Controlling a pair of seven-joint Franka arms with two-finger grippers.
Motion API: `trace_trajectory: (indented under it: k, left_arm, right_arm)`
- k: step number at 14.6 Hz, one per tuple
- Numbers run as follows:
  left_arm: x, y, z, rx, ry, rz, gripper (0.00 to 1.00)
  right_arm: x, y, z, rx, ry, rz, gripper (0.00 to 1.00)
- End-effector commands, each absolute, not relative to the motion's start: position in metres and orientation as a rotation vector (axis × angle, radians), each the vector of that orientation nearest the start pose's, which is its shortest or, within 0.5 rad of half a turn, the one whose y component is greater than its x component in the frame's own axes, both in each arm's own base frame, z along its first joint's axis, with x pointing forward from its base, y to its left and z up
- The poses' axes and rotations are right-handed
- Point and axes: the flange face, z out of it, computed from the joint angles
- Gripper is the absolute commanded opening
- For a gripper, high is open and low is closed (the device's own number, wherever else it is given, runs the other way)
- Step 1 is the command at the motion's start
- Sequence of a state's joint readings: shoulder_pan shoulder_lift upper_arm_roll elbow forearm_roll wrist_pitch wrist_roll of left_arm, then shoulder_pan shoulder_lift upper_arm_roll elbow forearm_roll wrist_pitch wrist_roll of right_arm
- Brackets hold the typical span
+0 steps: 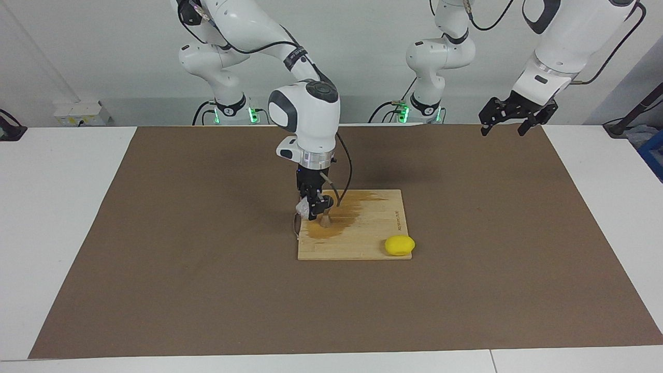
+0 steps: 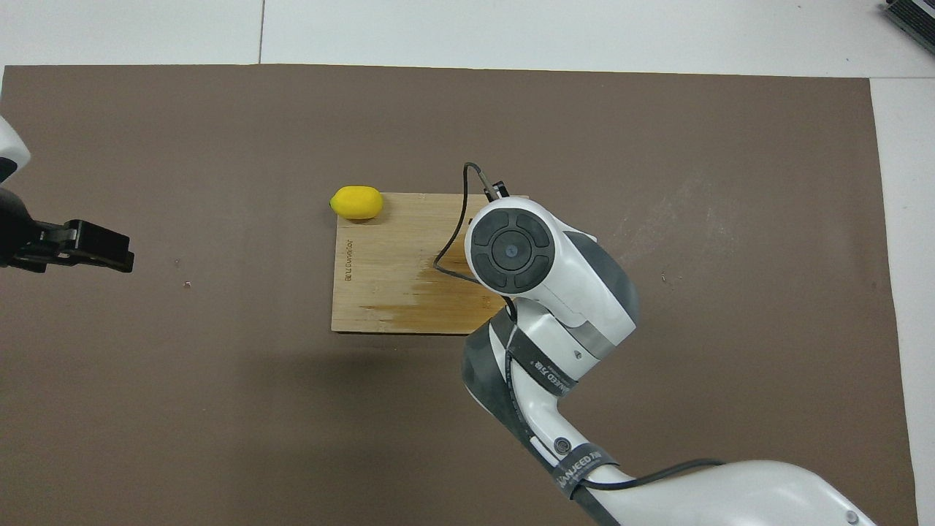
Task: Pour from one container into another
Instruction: 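Hold the tilted glass cup over the metal cup with the right gripper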
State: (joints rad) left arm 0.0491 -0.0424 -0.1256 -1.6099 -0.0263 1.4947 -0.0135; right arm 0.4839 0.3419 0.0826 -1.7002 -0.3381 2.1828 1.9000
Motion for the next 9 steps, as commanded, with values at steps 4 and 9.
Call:
trace_trajectory:
  k: [4,9]
  left_arm:
    - [0.521,-0.037,0.624,-3.156,0.085,0.101,1.00]
    - [0.518,-0.040,0.637,-3.199,0.065,0.108,1.00]
  right_arm:
    - [0.571,0.343,0.415,-2.522,1.682,-0.494,0.38]
    - [0.572,0.343,0.415,-2.519,1.682,-0.479,0.39]
